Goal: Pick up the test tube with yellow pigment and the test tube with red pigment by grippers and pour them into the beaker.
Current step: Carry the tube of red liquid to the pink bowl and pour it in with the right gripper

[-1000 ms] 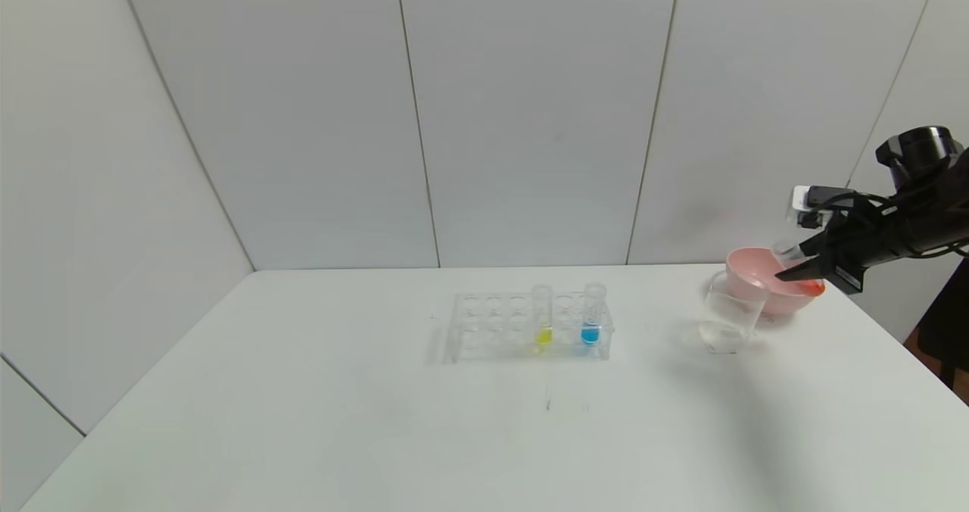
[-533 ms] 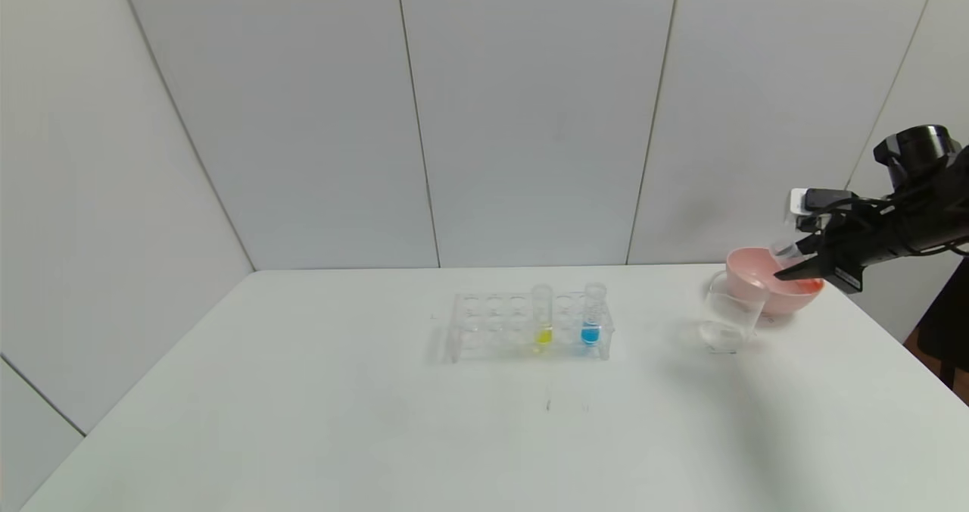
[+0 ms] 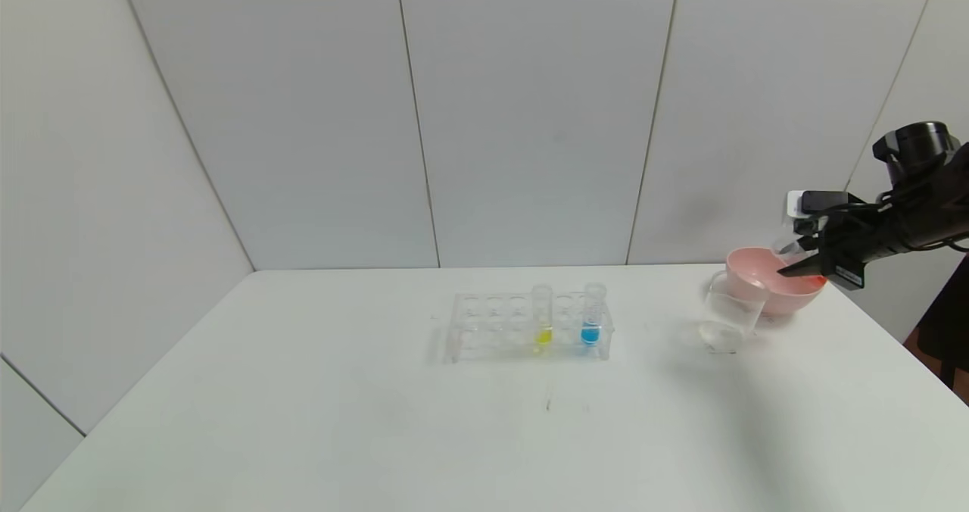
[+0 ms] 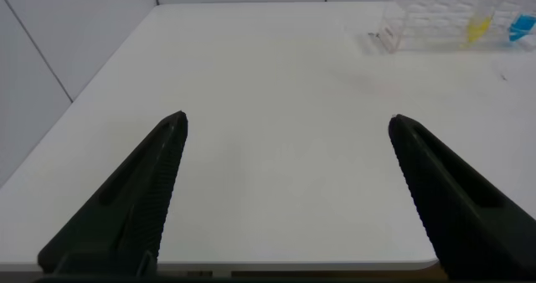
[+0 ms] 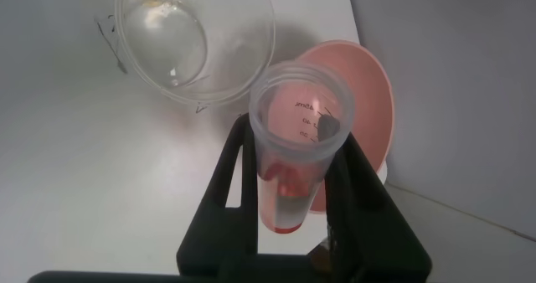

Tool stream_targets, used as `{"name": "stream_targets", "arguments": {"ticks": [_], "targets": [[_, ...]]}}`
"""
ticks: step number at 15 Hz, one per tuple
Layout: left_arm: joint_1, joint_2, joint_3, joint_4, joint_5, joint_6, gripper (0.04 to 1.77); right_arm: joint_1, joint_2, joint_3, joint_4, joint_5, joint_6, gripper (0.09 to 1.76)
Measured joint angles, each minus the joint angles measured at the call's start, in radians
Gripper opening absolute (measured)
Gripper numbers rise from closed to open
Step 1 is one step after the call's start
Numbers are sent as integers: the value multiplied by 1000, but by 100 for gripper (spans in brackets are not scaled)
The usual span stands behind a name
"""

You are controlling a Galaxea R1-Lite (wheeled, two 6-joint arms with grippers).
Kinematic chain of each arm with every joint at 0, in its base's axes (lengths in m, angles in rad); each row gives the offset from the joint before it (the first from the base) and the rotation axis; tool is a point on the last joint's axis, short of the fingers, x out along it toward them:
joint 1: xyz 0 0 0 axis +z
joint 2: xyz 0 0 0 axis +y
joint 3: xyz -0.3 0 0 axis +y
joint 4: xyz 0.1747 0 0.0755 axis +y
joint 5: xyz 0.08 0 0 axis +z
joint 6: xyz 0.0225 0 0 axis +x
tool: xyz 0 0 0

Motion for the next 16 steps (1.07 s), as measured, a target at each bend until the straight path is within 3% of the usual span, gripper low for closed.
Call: {"name": "stream_targets", "arguments": {"ticks": [6,11,16], "targets": [[0,0,0,0,0,0,172,16,2,-10,-1,-106,-29,52],[0,0,0,0,0,0,172,47,7,-14,0,-131,-54,52],[0,0,0,0,0,0,172,63,7,-12,0,-232,-72,52]]}}
